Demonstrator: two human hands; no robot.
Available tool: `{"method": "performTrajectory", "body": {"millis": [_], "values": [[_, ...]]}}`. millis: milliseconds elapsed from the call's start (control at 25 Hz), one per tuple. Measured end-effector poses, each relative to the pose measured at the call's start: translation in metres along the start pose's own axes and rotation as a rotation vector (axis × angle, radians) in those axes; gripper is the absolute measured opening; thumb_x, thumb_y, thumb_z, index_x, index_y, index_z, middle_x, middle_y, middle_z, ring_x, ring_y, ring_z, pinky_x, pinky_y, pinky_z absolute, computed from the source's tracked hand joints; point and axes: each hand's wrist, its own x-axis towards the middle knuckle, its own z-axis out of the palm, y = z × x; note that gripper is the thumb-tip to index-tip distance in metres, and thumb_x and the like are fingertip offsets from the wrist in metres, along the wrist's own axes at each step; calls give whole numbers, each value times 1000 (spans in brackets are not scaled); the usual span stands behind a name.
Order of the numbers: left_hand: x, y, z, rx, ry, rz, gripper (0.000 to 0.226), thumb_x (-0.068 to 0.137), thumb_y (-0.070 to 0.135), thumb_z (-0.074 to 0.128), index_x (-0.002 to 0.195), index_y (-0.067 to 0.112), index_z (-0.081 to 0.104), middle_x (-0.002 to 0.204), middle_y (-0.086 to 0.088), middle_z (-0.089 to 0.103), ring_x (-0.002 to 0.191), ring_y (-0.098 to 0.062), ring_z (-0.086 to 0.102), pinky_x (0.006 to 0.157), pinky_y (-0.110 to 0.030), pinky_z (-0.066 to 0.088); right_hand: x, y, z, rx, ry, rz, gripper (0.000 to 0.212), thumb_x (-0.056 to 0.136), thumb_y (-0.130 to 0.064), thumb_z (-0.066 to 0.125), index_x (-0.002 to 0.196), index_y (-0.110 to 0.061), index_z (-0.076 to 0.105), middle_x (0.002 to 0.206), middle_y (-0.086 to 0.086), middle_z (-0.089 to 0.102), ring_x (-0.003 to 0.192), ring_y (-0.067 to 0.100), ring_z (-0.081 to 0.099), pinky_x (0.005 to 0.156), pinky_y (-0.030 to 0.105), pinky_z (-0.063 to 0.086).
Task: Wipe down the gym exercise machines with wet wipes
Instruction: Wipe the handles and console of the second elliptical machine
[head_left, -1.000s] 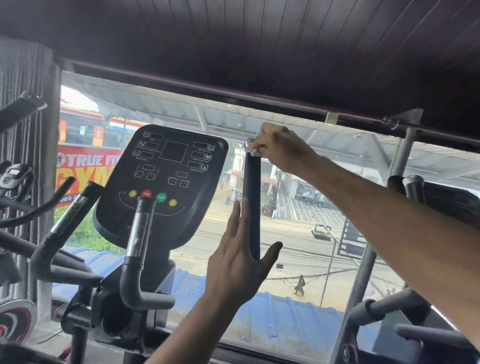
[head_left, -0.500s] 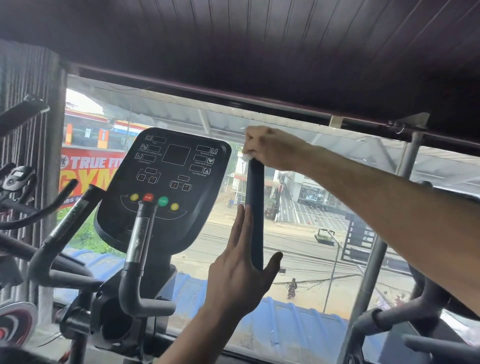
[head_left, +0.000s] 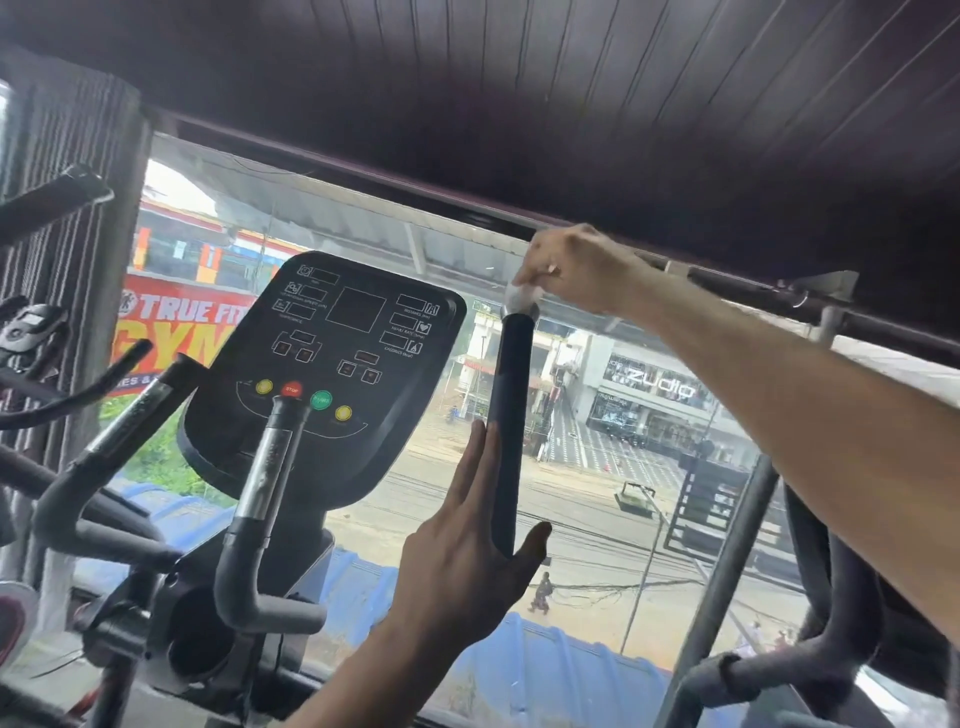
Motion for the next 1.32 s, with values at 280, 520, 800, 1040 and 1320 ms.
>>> {"method": "performTrajectory", "body": {"millis": [280,520,800,1040,1320], "values": [[1,5,-4,34,-23,-19,98,83,75,40,155,56,-24,160,44,-20,120,-20,65,81,-40,59,28,-11,25,-56,-306,20,30,98,0,55,91,-21,76,102,-5,71,94,16,66,90,39,55],[2,8,-8,64,-37,-27,97,87,70,44,155,55,-24,160,45,-20,117,-17,67,81,-40,58,37,24,31,681,-467,471,26,99,1,52,107,-9,75,110,12,72,98,24,70,76,29,60],[0,2,-4,12,22,27,95,85,67,43,159,54,-15,164,42,-9,118,-15,63,79,-38,58,-43,13,88,1420,238,719,17,95,4,63,110,5,70,107,26,72,91,29,75,82,33,62],[7,-1,2,-97,50,67,89,89,57,47,162,52,-4,169,33,6,148,13,24,103,-6,30,-60,-32,110,427,675,372,13,93,-11,73,105,-13,77,99,3,71,82,15,68,72,28,57],[5,0,5,-119,56,20,87,95,42,58,163,51,3,167,34,16,151,11,20,99,5,19,-112,-78,118,607,652,434,17,91,-6,75,106,-13,78,97,-1,74,81,9,71,74,26,60]]}}
